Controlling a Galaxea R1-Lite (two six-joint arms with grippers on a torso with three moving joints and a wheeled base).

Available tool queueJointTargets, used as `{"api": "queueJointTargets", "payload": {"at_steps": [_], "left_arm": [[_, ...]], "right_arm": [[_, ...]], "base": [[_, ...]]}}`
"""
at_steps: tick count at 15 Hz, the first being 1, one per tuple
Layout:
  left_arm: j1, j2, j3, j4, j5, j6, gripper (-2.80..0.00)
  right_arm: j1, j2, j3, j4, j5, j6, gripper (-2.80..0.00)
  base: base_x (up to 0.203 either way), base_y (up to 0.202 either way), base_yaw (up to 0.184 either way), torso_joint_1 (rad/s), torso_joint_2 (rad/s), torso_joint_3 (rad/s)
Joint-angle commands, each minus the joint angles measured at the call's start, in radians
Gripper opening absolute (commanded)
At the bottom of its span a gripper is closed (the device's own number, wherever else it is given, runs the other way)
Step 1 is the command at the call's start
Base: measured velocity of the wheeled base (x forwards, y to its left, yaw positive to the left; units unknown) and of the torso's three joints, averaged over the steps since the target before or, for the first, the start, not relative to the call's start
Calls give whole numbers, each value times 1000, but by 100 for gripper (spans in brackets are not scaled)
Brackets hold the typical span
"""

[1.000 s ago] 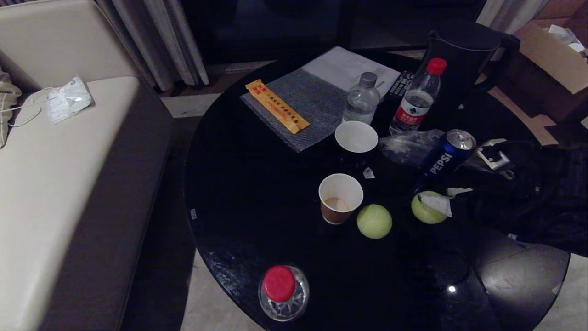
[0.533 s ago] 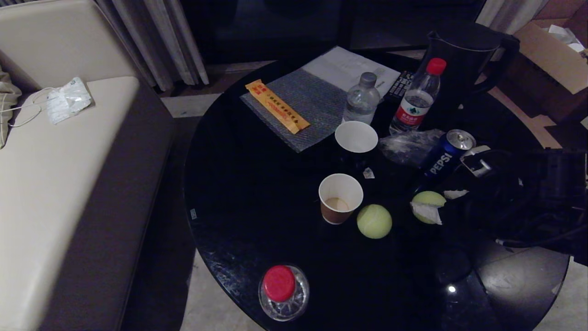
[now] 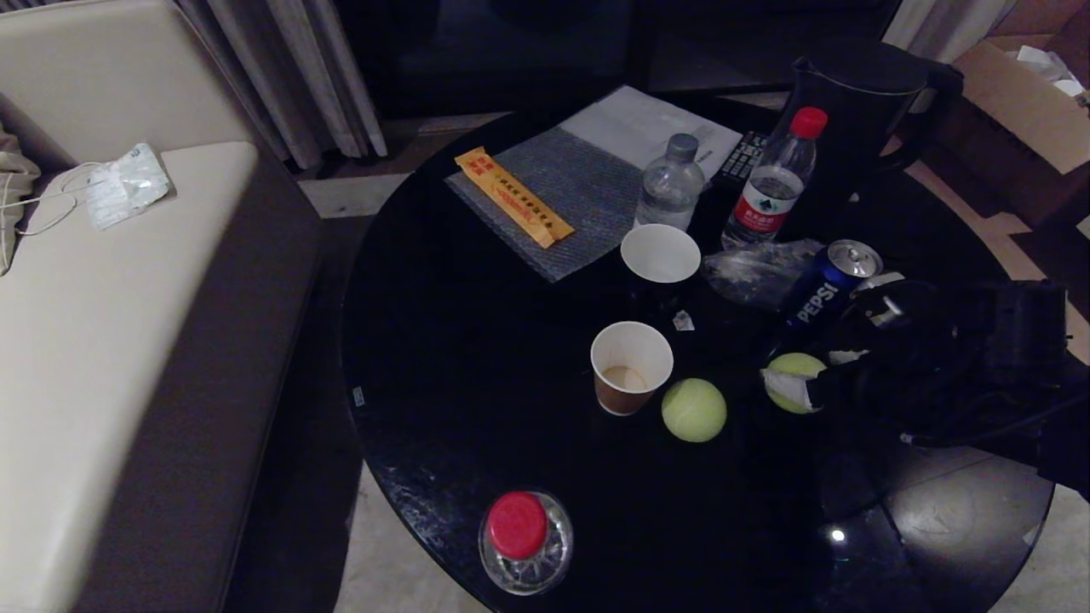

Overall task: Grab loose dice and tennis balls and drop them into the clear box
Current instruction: Pick up the ball on the table

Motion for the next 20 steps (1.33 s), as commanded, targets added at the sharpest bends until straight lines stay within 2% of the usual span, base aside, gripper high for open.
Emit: {"api": "queueJointTargets", "payload": {"at_steps": [1, 10, 11, 16, 20], "left_arm": [[0, 1, 2, 0, 1, -1, -280], [0, 2, 2, -1, 1, -1, -280], [0, 2, 2, -1, 1, -1, -280], [0, 2, 2, 0, 1, -1, -280], [0, 2, 2, -1, 1, -1, -280]], "right_arm": [[-2, 23, -5, -5, 1, 0, 0], [-1, 29, -3, -5, 1, 0, 0], [-1, 30, -3, -5, 1, 0, -280], [1, 28, 1, -3, -9, -3, -280], [1, -65, 35, 5, -40, -3, -280]], "base": [[0, 0, 0, 0, 0, 0], [0, 0, 0, 0, 0, 0], [0, 0, 0, 0, 0, 0], [0, 0, 0, 0, 0, 0], [0, 0, 0, 0, 0, 0]]}}
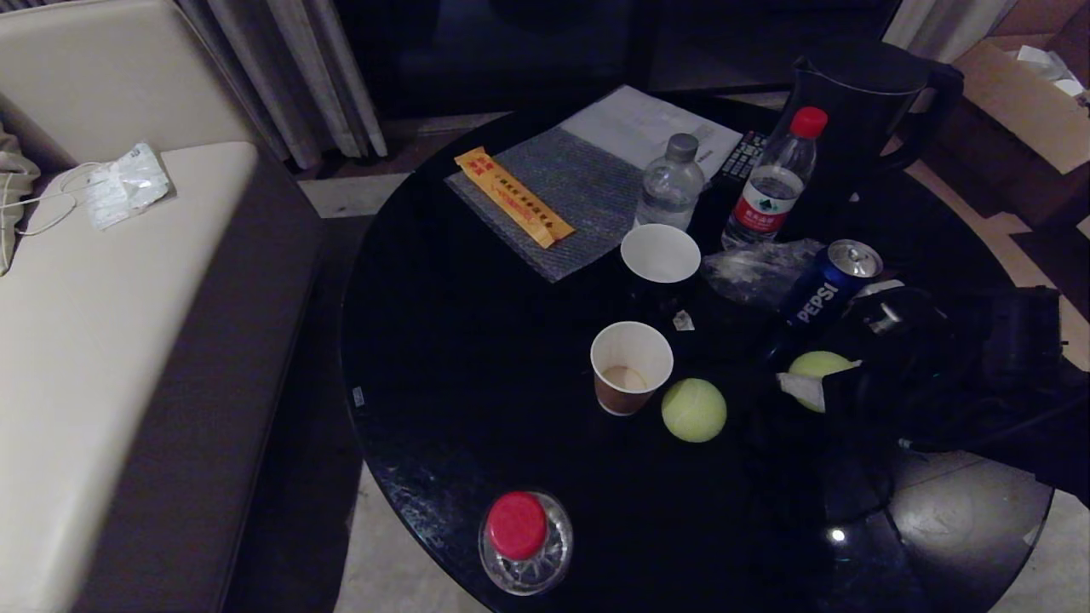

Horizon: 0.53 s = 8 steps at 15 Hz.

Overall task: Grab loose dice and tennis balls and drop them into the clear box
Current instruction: Pick up the ball on the table, then put the ball in the box

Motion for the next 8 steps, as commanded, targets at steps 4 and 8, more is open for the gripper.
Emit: {"api": "queueJointTargets", "payload": {"at_steps": [4, 8], "left_arm": [[0, 2, 2, 1, 1, -1, -280], [0, 2, 2, 1, 1, -1, -280]], "right_arm": [[-8, -247, 99, 99, -3, 0, -280], [-25, -547, 239, 286, -53, 1, -280]], "base": [[0, 0, 0, 0, 0, 0], [0, 0, 0, 0, 0, 0]]}}
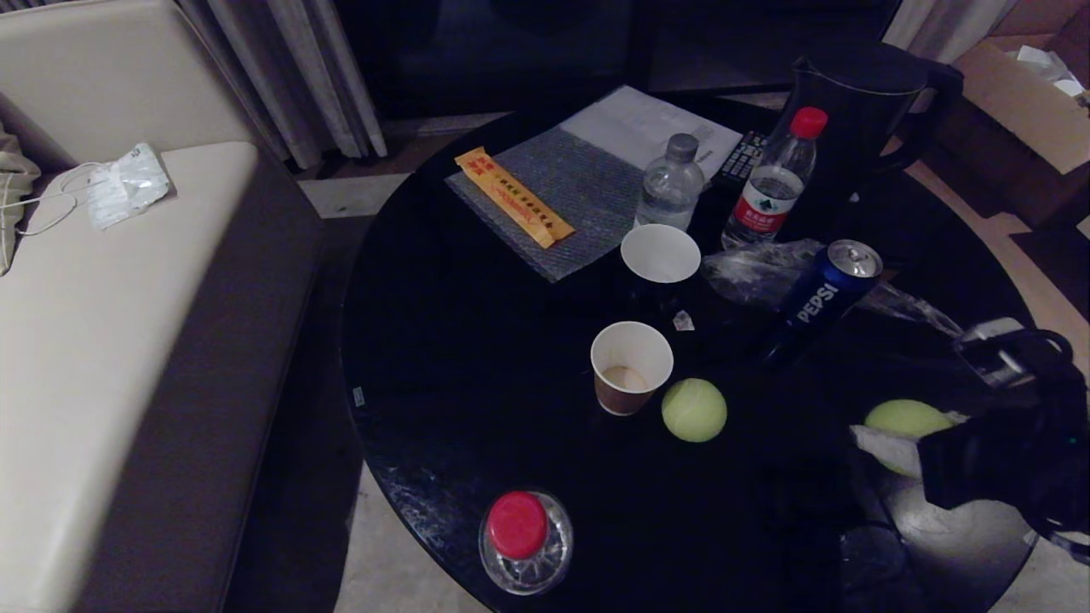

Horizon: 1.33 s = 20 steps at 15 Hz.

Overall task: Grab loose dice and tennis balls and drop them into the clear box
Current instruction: Put the ball in the box

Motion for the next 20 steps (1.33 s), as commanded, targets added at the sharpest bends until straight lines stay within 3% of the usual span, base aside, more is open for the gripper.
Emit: {"api": "queueJointTargets", "payload": {"at_steps": [1, 6, 11, 15, 20], "left_arm": [[0, 2, 2, 0, 1, -1, -280], [0, 2, 2, -1, 1, -1, -280], [0, 1, 2, -1, 1, -1, -280], [0, 2, 2, -1, 1, -1, -280], [0, 2, 2, -1, 1, -1, -280]], "right_arm": [[-15, -277, 91, 119, -27, 0, -280], [-88, -739, 227, 417, -38, 14, -280], [-111, -1078, 266, 673, -41, 118, -280], [-136, -1289, 291, 705, -45, 158, -280], [-138, -1299, 349, 595, -69, 172, -280]], "base": [[0, 0, 0, 0, 0, 0], [0, 0, 0, 0, 0, 0], [0, 0, 0, 0, 0, 0], [0, 0, 0, 0, 0, 0], [0, 0, 0, 0, 0, 0]]}}
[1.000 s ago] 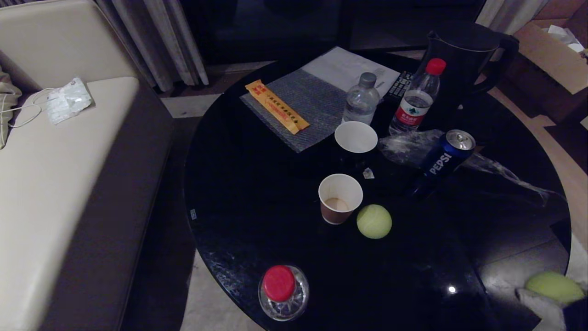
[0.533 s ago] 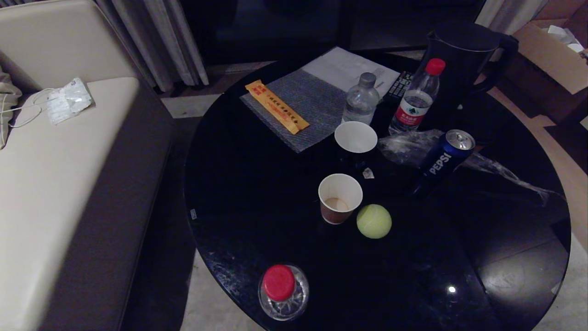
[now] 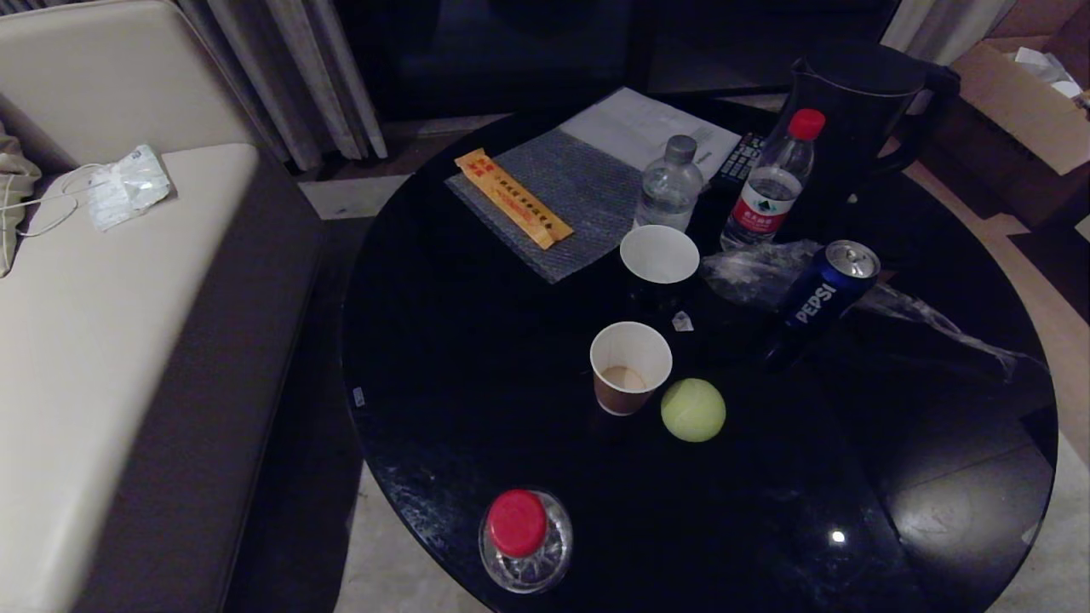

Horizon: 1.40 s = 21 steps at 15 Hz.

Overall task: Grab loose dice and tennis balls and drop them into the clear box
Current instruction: Put the ball in the box

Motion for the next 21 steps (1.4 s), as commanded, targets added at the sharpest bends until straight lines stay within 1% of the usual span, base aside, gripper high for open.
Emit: {"api": "queueJointTargets", "payload": {"at_steps": [1, 16, 18, 20, 21], "left_arm": [[0, 2, 2, 0, 1, -1, -280], [0, 2, 2, -1, 1, -1, -280], [0, 2, 2, -1, 1, -4, -280], [0, 2, 2, -2, 4, -25, -280], [0, 2, 2, -2, 4, -25, -280]], "right_arm": [[0, -16, 9, -1, -1, 0, -280], [0, -16, 9, -3, -1, 2, -280], [0, -16, 9, -1, -1, 2, -280], [0, -16, 9, -3, -1, 3, -280], [0, -16, 9, -3, -1, 3, -280]], "base": [[0, 0, 0, 0, 0, 0], [0, 0, 0, 0, 0, 0], [0, 0, 0, 0, 0, 0], [0, 0, 0, 0, 0, 0], [0, 0, 0, 0, 0, 0]]}}
